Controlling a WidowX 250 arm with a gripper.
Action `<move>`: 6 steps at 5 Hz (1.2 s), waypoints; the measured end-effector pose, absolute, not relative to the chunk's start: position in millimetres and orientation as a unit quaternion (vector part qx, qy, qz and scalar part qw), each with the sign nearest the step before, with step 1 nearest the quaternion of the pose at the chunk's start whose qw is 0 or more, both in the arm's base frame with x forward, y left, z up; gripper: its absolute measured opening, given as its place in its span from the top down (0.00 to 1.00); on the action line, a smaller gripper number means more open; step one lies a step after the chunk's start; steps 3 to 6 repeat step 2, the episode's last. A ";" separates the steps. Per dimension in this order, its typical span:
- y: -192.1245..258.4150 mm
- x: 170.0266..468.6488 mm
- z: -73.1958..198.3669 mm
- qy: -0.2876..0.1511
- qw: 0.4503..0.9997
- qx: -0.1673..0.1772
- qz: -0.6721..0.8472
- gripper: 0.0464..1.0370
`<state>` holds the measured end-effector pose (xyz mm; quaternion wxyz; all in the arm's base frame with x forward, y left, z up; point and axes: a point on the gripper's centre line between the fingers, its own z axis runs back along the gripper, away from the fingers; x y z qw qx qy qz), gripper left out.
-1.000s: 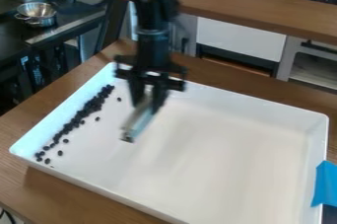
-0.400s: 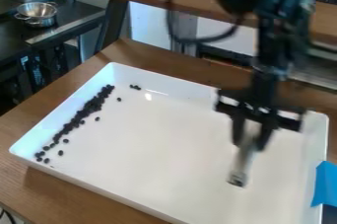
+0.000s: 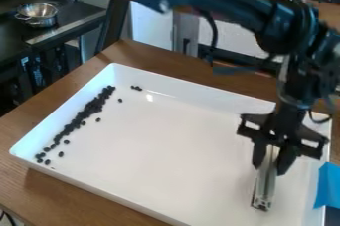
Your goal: Sweep into pile
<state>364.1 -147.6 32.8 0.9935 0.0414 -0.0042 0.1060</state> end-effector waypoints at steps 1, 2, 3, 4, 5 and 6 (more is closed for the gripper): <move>-146.6 363.5 31.9 -0.011 0.993 0.060 0.103 0.28; -147.6 353.4 51.7 -0.003 0.996 0.041 0.082 0.05; -147.6 353.4 51.7 -0.003 0.996 0.041 0.082 0.05; -147.6 353.4 51.7 -0.003 0.996 0.041 0.082 0.05; -147.6 353.4 51.7 -0.003 0.996 0.041 0.082 0.05; -147.6 353.4 51.7 -0.003 0.996 0.041 0.082 0.05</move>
